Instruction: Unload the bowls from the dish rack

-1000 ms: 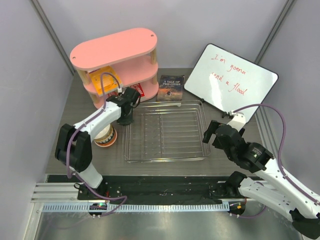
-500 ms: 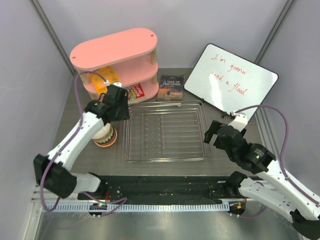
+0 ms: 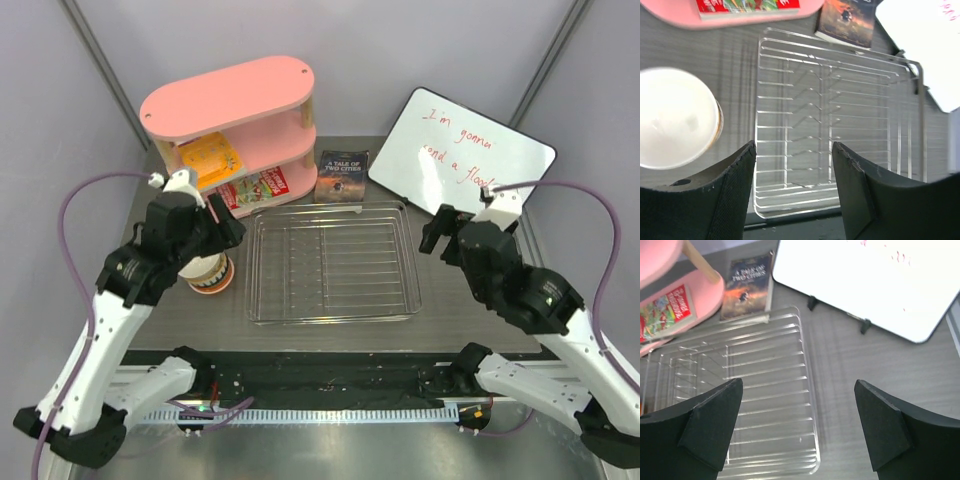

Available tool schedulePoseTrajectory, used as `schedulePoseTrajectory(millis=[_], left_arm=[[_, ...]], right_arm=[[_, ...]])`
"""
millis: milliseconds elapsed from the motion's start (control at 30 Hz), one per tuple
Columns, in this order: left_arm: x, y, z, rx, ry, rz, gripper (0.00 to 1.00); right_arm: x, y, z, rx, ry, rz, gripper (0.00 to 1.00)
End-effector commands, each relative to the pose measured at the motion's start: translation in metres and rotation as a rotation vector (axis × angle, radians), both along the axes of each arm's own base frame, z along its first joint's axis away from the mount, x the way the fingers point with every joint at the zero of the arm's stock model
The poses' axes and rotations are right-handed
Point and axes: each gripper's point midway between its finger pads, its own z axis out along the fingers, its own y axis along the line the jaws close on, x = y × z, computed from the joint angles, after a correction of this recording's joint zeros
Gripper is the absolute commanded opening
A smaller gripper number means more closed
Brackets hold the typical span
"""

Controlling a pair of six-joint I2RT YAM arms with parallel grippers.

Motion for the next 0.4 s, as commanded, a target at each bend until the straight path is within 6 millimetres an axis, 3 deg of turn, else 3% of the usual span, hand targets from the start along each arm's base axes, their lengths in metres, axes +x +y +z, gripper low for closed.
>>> schedulePoseTrajectory(millis=[0,33,67,200,267,300,367], left_arm=[[-0.008,-0.02,-0.007,-0.189,-0.015,-0.003,0.63],[-0.008,-0.02,-0.003,-0.182,0.002,-0.007,0.61],[-0.01,-0.017,-0.002,-0.165,0.021,-0.001,0.61],[-0.018,-0.007,0.012,-0.105,0.031,0.001,0.61],[-0.014,-0.01,0.018,-0.092,0.014,-0.023,0.61],[-0.014,-0.012,0.033,-0.103,-0.003,-0.041,0.62],[-0.005,-0.017,0.036,-0.079,0.045,-0.041,0.64]], right_arm=[[0.033,0.028,0.043,-0.083,-0.044,0.055,1.0],[0.034,0.036,0.056,-0.062,-0.042,0.085,1.0],[0.037,0.051,0.052,-0.046,-0.003,0.125,1.0],[0.043,0.055,0.06,-0.054,-0.015,0.13,1.0],[0.051,0.06,0.075,-0.084,-0.054,0.151,1.0],[0.056,0.061,0.092,-0.128,-0.062,0.16,1.0],[0.058,0.058,0.107,-0.132,-0.056,0.135,1.0]])
